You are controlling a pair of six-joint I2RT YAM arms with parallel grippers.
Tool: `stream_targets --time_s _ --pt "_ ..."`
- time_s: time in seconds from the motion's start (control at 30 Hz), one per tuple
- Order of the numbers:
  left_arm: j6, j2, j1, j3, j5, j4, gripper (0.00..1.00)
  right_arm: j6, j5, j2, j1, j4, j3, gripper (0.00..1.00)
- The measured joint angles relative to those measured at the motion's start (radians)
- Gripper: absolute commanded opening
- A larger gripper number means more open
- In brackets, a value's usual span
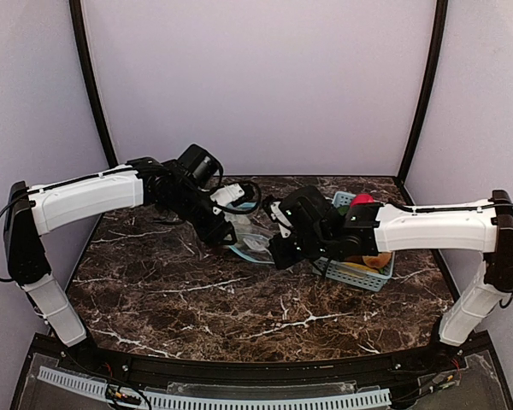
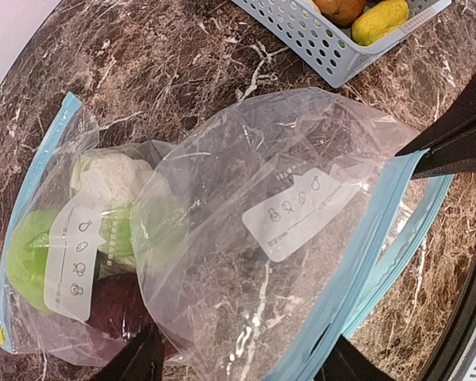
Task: Place the food in the zip-top bag and seal the zipper
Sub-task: Pass from the right arm to the left
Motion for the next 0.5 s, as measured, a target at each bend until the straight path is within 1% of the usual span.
stream_targets --time_s 0.07,0.2,0.37,0.47,0.5 --pt "0.003 -0.001 -0.001 0.000 -0.003 0.001 0.47 0.002 -0.010 -0.003 -0.003 0.006 -0.003 0.00" --pt "0.006 -0.003 -0.002 0.000 -0.007 0.003 0.35 0.005 -0.025 -0.003 -0.005 0.008 -0.009 0.00" --pt "0.010 -0.008 -0.003 0.000 -0.011 0.006 0.23 0.007 -0.035 -0.003 -0.008 0.014 -0.009 0.00" --pt "0.011 -0.013 -0.004 0.000 -0.011 0.006 0.12 0.007 -0.035 -0.003 -0.008 0.019 -0.009 0.00" --pt "0.014 -0.014 -0.004 0.000 -0.011 0.006 0.10 0.007 -0.035 -0.003 -0.008 0.020 -0.009 0.00"
